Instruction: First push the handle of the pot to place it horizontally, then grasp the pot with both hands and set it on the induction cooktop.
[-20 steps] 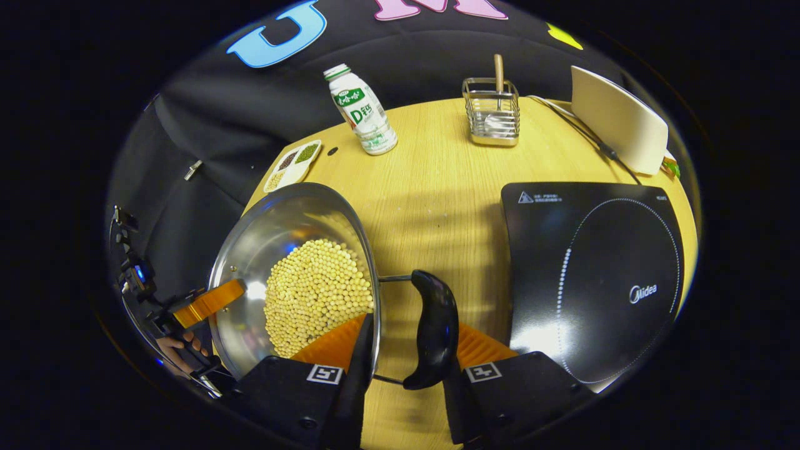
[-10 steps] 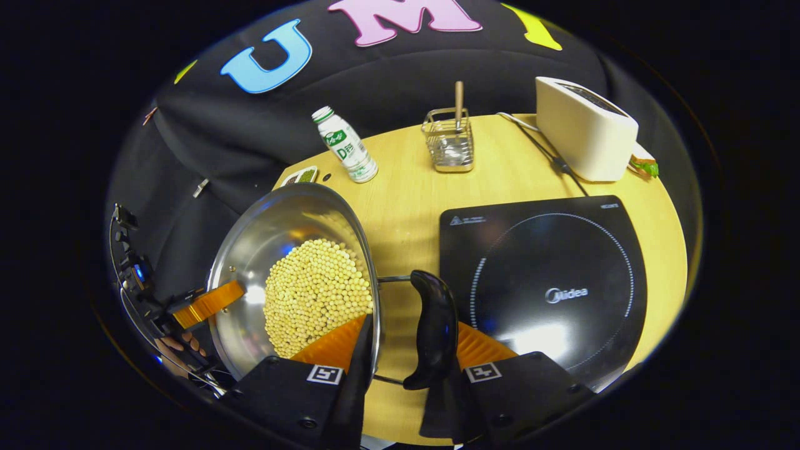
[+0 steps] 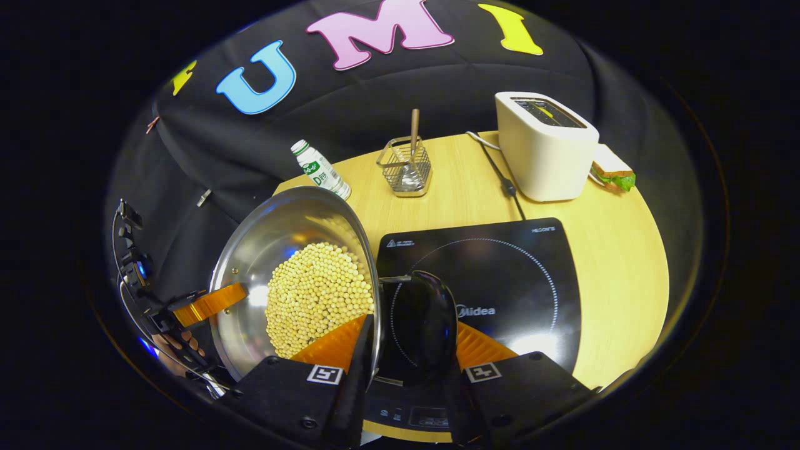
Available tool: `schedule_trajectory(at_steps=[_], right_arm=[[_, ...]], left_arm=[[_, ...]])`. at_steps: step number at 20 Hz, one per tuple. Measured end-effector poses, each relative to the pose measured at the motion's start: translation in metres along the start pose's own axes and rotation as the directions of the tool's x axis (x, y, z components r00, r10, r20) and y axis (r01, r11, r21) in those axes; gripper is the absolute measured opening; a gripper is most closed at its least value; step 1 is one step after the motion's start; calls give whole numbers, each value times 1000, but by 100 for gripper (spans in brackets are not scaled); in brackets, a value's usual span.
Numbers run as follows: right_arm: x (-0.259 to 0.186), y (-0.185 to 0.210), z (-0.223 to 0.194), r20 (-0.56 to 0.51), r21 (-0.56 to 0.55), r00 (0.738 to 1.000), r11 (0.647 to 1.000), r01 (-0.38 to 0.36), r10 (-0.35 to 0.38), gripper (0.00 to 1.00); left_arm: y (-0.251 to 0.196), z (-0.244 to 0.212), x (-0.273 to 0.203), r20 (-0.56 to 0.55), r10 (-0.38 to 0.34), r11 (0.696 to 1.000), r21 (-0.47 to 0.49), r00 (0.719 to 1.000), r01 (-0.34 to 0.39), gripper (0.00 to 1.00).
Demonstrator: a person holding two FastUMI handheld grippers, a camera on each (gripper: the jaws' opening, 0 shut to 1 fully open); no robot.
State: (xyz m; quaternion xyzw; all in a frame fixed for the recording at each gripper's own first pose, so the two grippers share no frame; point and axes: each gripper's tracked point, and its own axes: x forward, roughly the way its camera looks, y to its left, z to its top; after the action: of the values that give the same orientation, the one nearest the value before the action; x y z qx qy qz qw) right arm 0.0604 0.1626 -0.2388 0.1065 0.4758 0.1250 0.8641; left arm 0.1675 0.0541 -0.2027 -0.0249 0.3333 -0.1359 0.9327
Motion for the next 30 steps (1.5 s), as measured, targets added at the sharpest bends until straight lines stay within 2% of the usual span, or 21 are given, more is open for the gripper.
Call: schedule_trajectory(at_steps=[11,12,15,16,17,18,19,30], right_arm=[[-14,-92,21,0,20,1000,1000,5,-5,56],[-13,-99,22,-2,21,1000,1000,6,-6,60],[-13,-120,25,-5,19,1000,1000,13,-13,51],[-13,-127,25,-7,20,1000,1000,15,-15,56],[-14,-132,24,-8,20,1000,1000,18,-18,56],[-14,-138,23,-11,21,1000,1000,23,-22,51],[-14,-143,23,-13,22,1000,999,28,-28,56],[5,-191,9,-56,36,997,997,63,-60,56]], left_arm=[[-85,3,32,-10,-1,1000,4,1000,1,54],[-92,1,36,-13,-2,1000,2,1000,2,54],[-108,-5,49,-19,-5,1000,-8,1000,5,54],[-114,-7,53,-21,-7,1000,-9,1000,7,54],[-119,-8,56,-25,-8,1000,-11,1000,8,54],[-123,-11,61,-25,-11,1000,-13,1000,10,54],[-127,-14,65,-29,-13,1000,-17,999,12,54],[-155,-42,104,-75,-28,999,-32,997,25,54]])
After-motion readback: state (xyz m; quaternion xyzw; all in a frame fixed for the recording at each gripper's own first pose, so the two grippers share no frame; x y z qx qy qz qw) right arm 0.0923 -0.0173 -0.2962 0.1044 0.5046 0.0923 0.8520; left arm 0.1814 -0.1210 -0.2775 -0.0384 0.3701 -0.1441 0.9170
